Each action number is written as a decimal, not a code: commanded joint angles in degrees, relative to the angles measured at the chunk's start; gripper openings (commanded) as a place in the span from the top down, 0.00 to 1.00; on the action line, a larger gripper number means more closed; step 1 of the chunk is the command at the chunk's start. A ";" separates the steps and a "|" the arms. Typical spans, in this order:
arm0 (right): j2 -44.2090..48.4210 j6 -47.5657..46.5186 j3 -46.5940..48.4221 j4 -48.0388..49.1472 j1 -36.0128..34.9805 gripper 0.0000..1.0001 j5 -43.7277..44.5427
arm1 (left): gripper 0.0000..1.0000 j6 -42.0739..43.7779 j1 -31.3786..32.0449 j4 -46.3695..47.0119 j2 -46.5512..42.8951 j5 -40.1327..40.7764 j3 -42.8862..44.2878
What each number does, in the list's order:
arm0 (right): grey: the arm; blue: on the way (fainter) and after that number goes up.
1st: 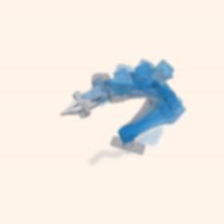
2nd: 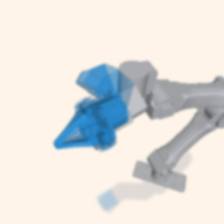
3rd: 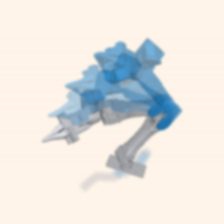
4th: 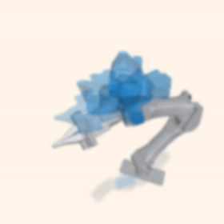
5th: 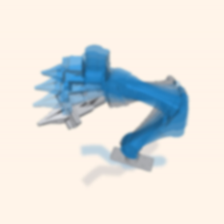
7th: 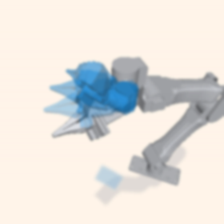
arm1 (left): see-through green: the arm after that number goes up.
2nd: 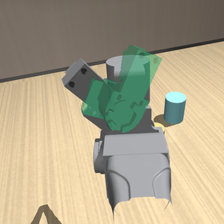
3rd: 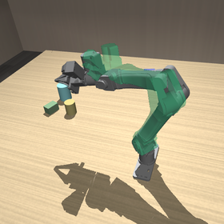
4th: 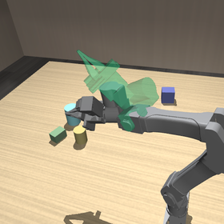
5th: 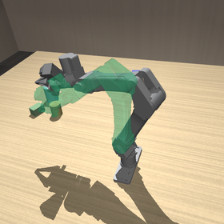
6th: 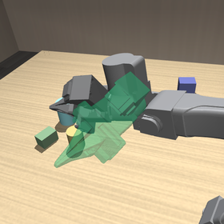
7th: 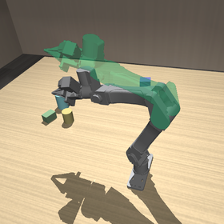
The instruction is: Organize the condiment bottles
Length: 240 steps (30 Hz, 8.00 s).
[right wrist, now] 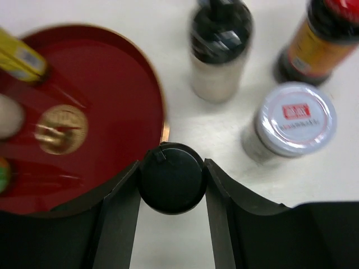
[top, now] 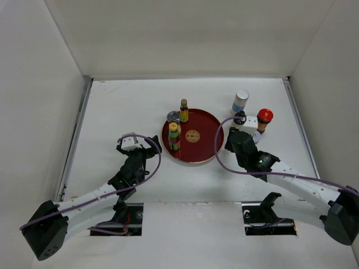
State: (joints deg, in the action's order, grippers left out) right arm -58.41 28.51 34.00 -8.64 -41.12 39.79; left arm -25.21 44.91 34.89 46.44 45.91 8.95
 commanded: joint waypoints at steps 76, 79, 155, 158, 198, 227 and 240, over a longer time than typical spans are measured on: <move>-26.58 -10.32 18.74 16.55 20.26 0.42 -7.72 | 0.00 -3.97 -1.62 6.06 2.25 -2.40 -1.22; -22.46 -11.89 17.95 18.31 17.36 0.43 -6.40 | 0.00 -3.97 -0.92 6.06 2.26 -2.40 -1.22; -22.18 -11.38 27.09 17.78 9.72 0.46 -10.00 | 0.00 -4.23 -1.62 7.38 2.34 -3.81 -1.39; -23.58 -9.88 27.43 18.57 5.94 0.45 -10.00 | 0.00 -4.23 -1.80 7.47 2.43 -3.81 -1.39; -2.49 1.90 -1.91 9.08 19.55 0.00 1.35 | 0.00 -4.32 -1.80 7.65 4.45 -4.43 -0.60; -9.94 3.83 5.36 14.88 -8.28 0.53 2.30 | 0.00 -4.32 -1.36 8.08 4.45 -4.08 -0.69; -36.06 -1.27 21.11 23.85 -17.98 0.41 3.54 | 0.00 -4.32 -2.15 7.64 2.78 -4.51 -1.22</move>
State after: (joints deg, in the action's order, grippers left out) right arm -94.72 27.86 51.70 8.16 -58.89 39.46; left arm -28.97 43.13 40.21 50.59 41.71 8.23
